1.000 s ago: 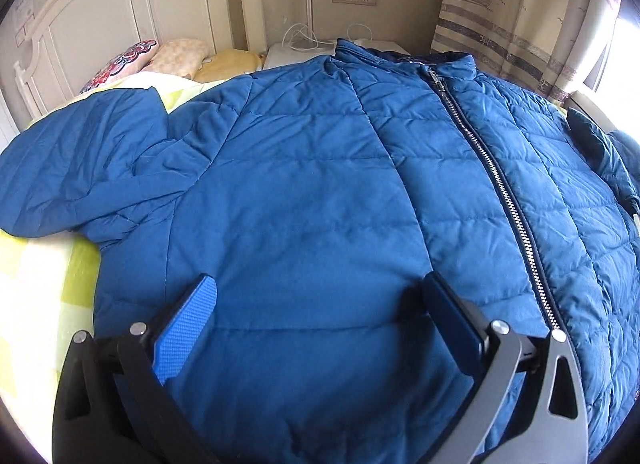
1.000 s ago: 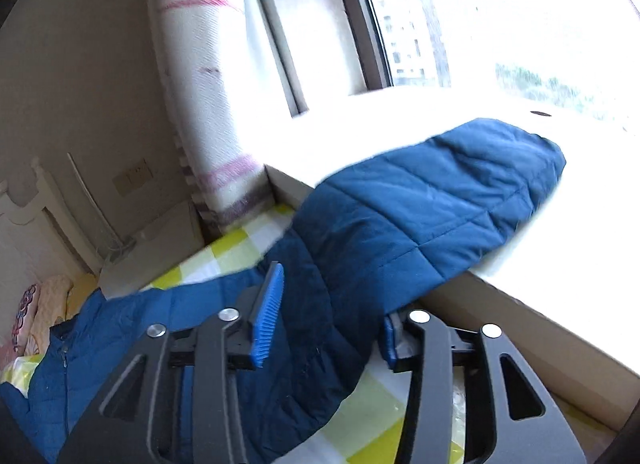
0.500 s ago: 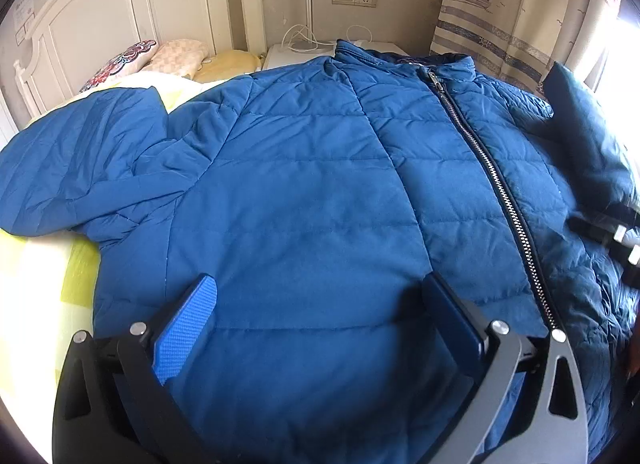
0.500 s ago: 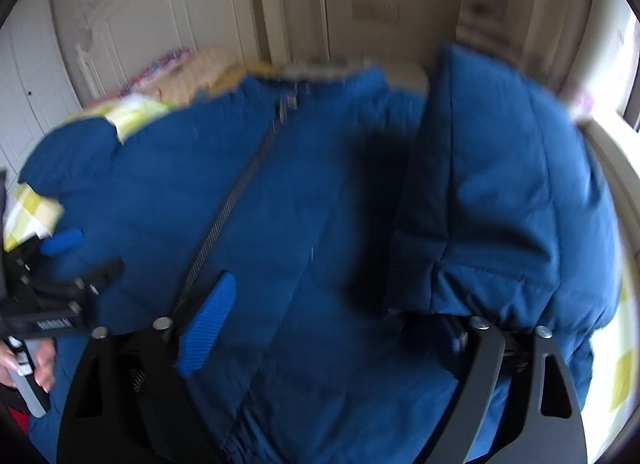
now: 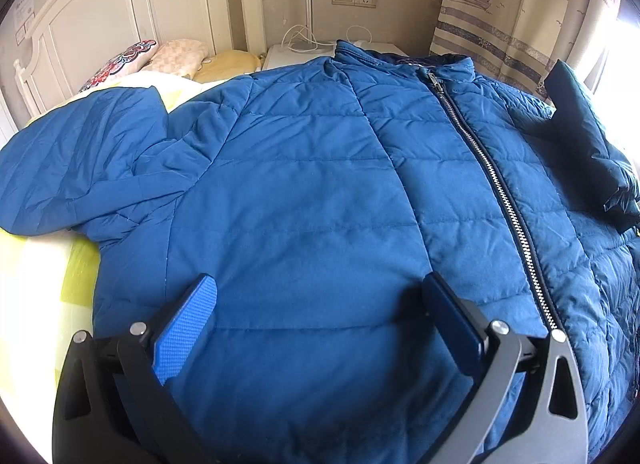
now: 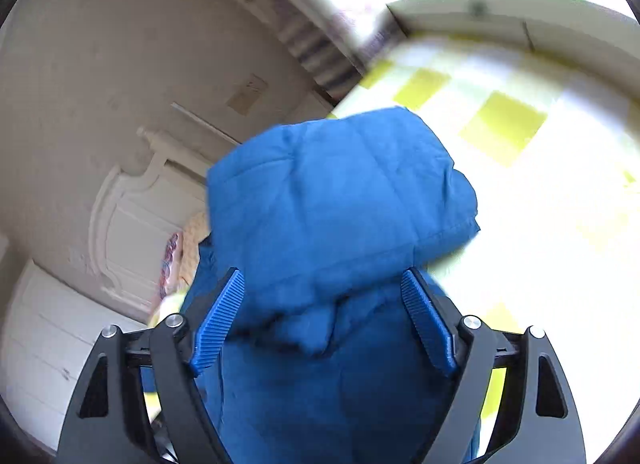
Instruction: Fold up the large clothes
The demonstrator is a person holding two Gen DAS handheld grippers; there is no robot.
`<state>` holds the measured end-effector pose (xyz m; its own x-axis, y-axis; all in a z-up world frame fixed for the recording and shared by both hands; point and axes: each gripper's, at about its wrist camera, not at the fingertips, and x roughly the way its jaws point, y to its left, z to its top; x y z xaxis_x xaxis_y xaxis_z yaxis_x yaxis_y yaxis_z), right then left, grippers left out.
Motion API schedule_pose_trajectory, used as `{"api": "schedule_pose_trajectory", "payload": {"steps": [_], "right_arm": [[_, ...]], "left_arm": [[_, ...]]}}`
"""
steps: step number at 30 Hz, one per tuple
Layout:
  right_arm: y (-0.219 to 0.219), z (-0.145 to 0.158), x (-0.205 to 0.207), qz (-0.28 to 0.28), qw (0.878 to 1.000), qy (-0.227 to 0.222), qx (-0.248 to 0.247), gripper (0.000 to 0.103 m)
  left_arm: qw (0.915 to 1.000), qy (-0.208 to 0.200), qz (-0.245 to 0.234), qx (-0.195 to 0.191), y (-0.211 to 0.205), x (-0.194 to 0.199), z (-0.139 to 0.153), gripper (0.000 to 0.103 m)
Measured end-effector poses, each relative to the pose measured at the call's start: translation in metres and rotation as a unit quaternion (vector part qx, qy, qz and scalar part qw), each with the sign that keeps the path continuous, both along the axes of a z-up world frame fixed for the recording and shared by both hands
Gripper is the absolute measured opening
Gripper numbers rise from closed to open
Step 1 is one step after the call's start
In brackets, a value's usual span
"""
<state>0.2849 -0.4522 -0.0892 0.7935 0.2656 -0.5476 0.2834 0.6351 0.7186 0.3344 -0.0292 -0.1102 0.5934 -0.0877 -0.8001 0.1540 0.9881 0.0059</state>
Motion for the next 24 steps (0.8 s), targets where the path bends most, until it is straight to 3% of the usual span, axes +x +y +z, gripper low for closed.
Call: {"api": "schedule_pose_trajectory", "payload": {"steps": [3,6,7,10,12,15,18,19,20,21,24], "right_arm": [[-0.012,-0.003,0.019,-0.026,0.999,0.017,-0.008,0.075],[-0.004,0.002,0.028,-0.052,0.999,0.003,-0.002,0.044],[0.013,0.012,0.034,-0.048,0.998,-0.017,-0.033,0.033],[0.065,0.047,0.048,-0.016,0.986,-0.062,-0.151,0.025],[0.103,0.069,0.054,0.016,0.972,-0.092,-0.216,0.025],[0.178,0.089,0.066,0.112,0.940,-0.127,-0.297,0.025],[0.259,0.081,0.072,0.241,0.899,-0.107,-0.349,0.027],[0.274,0.077,0.079,0.266,0.893,-0.100,-0.348,0.033],[0.284,0.071,0.081,0.287,0.889,-0.093,-0.345,0.037],[0.293,0.072,0.070,0.292,0.888,-0.091,-0.343,0.047],[0.262,0.081,0.056,0.269,0.907,-0.108,-0.307,0.067]], "left_arm": [[1.0000,0.000,0.000,0.000,0.000,0.000,0.000,0.101],[1.0000,0.000,0.000,0.000,0.000,0.000,0.000,0.101],[1.0000,0.000,0.000,0.001,0.000,0.000,0.000,0.101],[1.0000,0.000,0.000,0.001,0.000,0.000,0.000,0.101],[1.0000,0.000,0.000,0.000,0.000,0.000,0.000,0.101],[1.0000,0.000,0.000,-0.004,0.000,0.000,0.001,0.101],[0.9999,-0.001,0.000,-0.012,0.001,-0.001,0.002,0.101],[0.9999,-0.002,0.000,-0.016,0.002,-0.001,0.003,0.101],[0.9998,-0.002,0.000,-0.020,0.003,-0.001,0.003,0.101],[0.9997,-0.003,0.000,-0.024,0.004,-0.001,0.003,0.101],[0.9995,-0.004,0.000,-0.032,0.006,-0.002,0.004,0.101]]}}
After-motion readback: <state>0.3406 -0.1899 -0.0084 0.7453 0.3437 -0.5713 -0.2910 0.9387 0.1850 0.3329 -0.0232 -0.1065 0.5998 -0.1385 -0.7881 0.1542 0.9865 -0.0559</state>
